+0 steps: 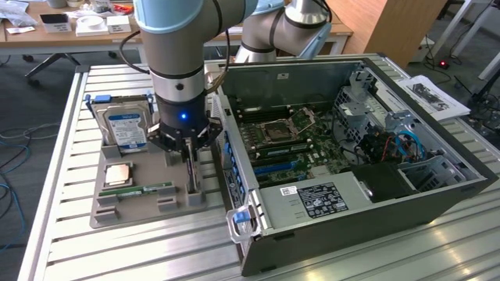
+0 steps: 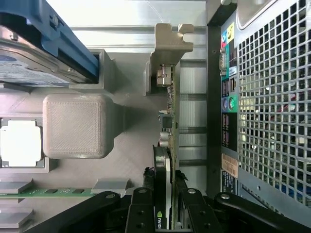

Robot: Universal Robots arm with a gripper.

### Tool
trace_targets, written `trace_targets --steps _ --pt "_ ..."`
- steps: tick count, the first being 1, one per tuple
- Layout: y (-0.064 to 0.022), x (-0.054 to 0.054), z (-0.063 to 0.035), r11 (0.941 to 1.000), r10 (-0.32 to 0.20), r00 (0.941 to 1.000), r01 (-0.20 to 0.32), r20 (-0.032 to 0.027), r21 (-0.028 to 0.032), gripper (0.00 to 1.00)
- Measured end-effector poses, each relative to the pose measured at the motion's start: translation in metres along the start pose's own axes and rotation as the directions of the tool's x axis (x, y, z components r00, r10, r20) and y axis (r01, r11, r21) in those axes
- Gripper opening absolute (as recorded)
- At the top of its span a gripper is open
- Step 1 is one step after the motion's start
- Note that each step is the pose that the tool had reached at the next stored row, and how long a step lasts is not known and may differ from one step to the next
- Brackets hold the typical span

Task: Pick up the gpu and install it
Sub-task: 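Pick up the gpu and move the gpu toward the slot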

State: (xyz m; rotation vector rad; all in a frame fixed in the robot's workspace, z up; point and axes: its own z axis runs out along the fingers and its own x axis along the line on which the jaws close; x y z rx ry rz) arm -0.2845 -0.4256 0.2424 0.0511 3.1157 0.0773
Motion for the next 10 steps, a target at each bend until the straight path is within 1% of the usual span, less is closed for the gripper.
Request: trace_targets --steps 4,10 --pt "0.0007 0.000 -0.0129 1.0000 0.000 1.0000 0.000 0.0000 -0.0001 0.27" --pt "0.0019 -0.001 -0.0376 1.0000 0.000 1.0000 0.000 0.0000 -0.0003 0.27"
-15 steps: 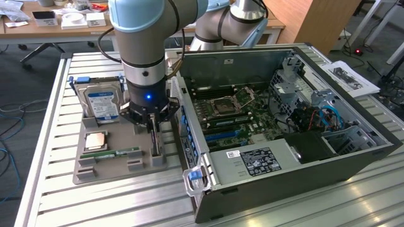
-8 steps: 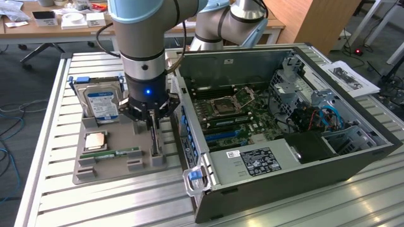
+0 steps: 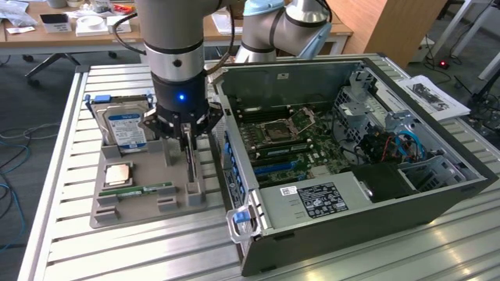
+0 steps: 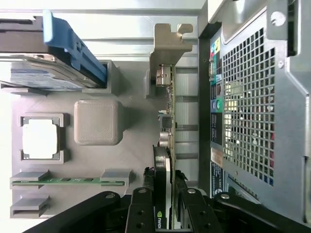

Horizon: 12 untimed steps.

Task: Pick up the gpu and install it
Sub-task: 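Pick up the gpu and move the gpu toward the slot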

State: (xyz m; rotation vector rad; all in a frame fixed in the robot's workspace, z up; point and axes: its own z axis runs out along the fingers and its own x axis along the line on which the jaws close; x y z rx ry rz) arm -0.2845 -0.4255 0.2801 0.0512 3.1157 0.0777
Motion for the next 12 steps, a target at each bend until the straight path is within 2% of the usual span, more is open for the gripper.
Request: trace_targets --steps 12 --pt "0.0027 -0.001 -0.0547 1.0000 0.000 1.0000 0.000 0.0000 0.0000 0.27"
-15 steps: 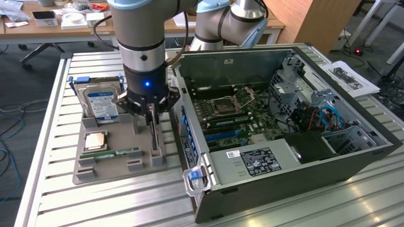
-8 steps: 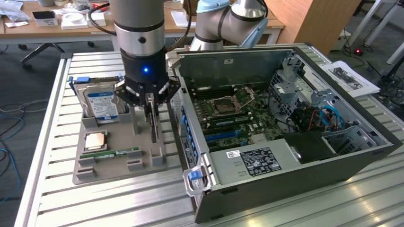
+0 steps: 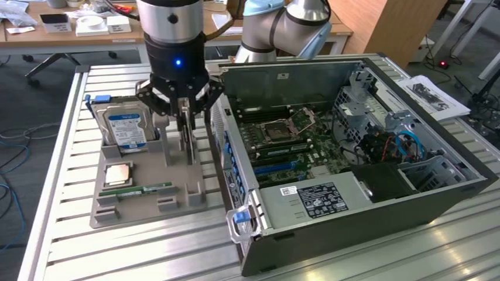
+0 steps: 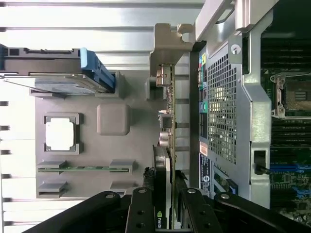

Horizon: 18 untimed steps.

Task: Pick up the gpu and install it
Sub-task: 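Pick up the gpu and move the gpu toward the slot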

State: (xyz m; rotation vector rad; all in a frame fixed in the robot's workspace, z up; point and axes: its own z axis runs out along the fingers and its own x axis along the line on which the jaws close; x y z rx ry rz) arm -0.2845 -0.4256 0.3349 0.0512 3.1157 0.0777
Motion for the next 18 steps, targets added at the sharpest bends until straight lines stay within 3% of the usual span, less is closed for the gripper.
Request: trace_targets --steps 14,18 --pt "0.0026 -0.001 -0.0510 1.0000 0.000 1.0000 0.000 0.0000 0.0000 0.27" --pt "0.0029 -0.001 -0.0588 1.0000 0.000 1.0000 0.000 0.0000 0.0000 0.27"
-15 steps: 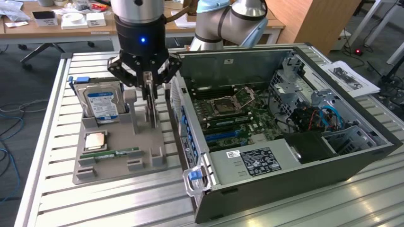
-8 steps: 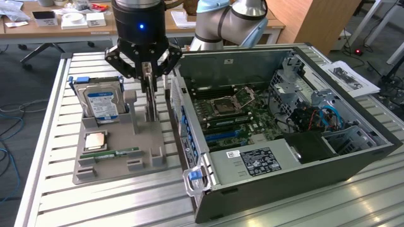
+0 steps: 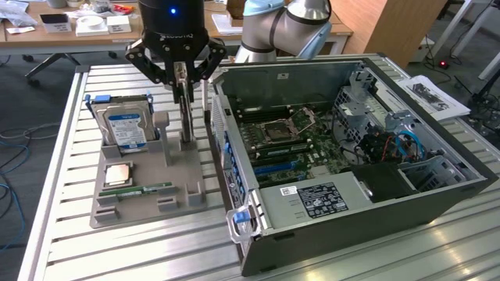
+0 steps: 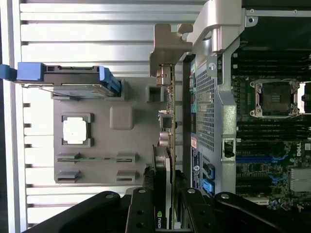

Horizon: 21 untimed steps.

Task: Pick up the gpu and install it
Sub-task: 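Pick up the gpu and move the gpu toward the slot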

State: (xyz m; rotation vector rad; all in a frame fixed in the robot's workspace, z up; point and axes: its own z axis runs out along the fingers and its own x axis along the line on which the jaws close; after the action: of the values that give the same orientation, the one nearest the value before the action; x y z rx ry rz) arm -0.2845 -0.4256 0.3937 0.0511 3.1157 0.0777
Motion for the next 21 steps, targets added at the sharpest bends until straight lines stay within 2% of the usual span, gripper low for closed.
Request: trace_targets --steps 13,21 --pt "0.0000 0.0000 -0.0003 1.0000 0.000 1.0000 0.000 0.0001 0.0000 0.27" --pt "0.0005 -0.0002 -0.0088 1.0000 0.000 1.0000 0.000 0.0000 0.0000 0.27"
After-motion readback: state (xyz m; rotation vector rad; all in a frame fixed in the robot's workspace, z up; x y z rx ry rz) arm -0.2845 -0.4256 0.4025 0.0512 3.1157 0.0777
